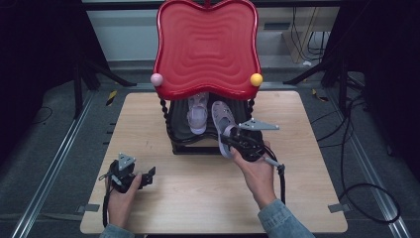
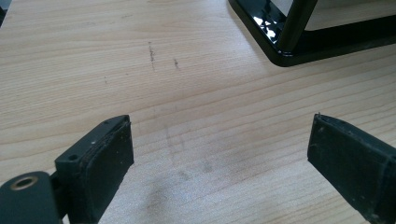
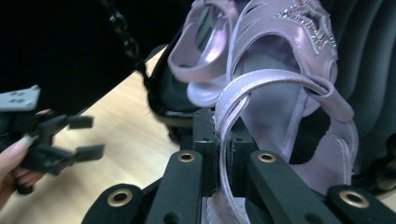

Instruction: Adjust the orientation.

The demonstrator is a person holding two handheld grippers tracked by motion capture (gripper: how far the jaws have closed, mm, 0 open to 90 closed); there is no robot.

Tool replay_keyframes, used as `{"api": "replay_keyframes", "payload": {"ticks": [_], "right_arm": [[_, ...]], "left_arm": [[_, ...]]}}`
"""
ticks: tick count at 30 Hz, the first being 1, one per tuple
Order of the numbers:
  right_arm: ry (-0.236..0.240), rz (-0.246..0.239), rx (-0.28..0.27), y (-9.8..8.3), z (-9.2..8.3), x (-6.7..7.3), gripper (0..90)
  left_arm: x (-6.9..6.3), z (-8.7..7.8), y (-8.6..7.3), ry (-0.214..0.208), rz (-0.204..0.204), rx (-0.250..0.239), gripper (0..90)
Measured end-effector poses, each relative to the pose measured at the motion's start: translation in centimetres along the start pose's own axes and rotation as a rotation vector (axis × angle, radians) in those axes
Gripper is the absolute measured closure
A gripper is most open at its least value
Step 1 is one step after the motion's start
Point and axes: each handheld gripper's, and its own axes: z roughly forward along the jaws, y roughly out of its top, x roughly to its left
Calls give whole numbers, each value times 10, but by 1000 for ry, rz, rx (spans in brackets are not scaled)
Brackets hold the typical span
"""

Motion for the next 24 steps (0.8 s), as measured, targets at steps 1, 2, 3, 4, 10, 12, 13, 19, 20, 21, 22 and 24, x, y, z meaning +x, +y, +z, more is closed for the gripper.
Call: {"api": "replay_keyframes", "payload": {"ticks": [1,2,3,4,10,12,13,19,20,21,22,24], "right_arm": [[-18,-2,-13,1,3,1,864],[-27,0,-20,2,5,1,864],[-34,6,-27,3,7,2,864],[-34,6,-27,3,7,2,864],[-92,2,-60,6,23,4,864],[-122,6,-84,8,30,5,865],[-122,6,-84,8,30,5,865],[-179,0,-97,15,47,5,864],[-186,-3,-102,16,49,6,864],[-192,-4,-108,16,51,7,864],[-192,-4,-108,16,51,7,864],[-195,3,-121,17,56,7,865]], "left_arm": [[0,0,0,-1,2,1,63],[-1,0,0,-2,2,1,63],[-1,0,0,-2,2,1,63],[-1,0,0,-3,1,0,63],[1,0,0,-3,-5,-4,63],[1,0,0,-11,-19,-4,64],[1,0,0,-11,-19,-4,64],[-2,2,0,-23,-13,-6,65],[-2,2,0,-23,-11,-6,65],[-4,2,0,-26,-11,-7,65],[-4,2,0,-26,-11,-7,65],[-5,2,1,-28,-1,-4,65]]}}
